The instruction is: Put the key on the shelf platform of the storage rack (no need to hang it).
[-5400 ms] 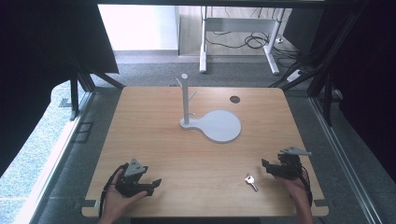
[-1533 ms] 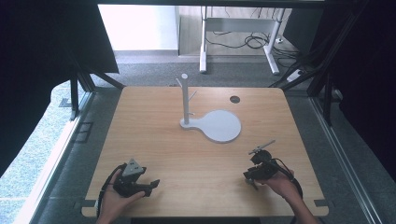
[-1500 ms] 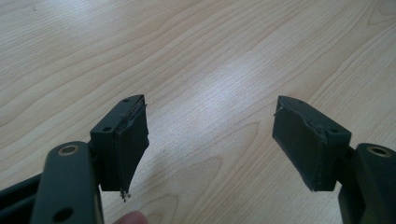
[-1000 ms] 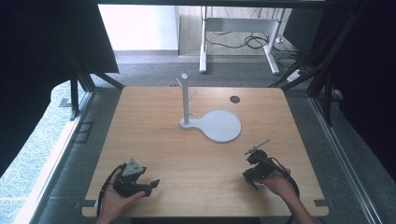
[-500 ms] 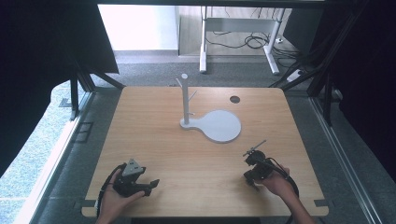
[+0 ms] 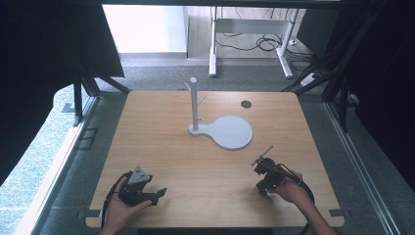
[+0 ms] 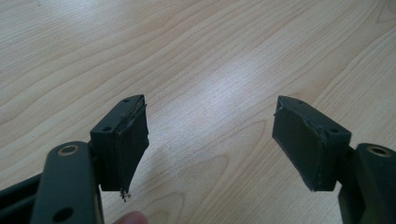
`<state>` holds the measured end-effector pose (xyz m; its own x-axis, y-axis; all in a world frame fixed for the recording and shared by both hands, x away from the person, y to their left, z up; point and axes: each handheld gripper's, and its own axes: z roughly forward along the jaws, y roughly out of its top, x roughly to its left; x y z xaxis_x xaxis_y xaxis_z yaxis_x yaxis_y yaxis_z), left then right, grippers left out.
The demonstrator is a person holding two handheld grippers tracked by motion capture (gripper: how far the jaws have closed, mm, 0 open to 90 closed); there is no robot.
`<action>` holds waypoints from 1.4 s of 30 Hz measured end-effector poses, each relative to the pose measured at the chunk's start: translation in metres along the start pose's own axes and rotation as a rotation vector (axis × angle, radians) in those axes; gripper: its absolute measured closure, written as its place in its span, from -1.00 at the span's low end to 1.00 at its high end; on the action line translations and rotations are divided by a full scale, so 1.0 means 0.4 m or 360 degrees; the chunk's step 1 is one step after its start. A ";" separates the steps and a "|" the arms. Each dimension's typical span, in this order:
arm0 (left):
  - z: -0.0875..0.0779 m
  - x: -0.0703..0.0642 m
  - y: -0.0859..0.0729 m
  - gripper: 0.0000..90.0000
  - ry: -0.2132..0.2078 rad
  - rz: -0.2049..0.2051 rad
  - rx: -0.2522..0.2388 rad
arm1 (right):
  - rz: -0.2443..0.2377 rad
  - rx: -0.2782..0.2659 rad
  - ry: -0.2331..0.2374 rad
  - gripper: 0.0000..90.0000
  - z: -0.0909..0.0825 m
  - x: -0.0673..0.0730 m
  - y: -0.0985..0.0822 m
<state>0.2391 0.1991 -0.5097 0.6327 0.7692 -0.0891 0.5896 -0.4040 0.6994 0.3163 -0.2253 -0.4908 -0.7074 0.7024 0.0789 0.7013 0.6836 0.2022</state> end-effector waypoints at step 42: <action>-0.001 0.003 -0.001 -0.40 0.0010 0.0001 0.0001 | -0.0051 -0.0038 -0.0071 1.00 -0.154 -0.028 0.063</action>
<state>0.2394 0.2003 -0.5098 0.6299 0.7721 -0.0841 0.5894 -0.4046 0.6992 0.3365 -0.2283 -0.4264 -0.7245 0.6887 0.0282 0.6755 0.7014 0.2274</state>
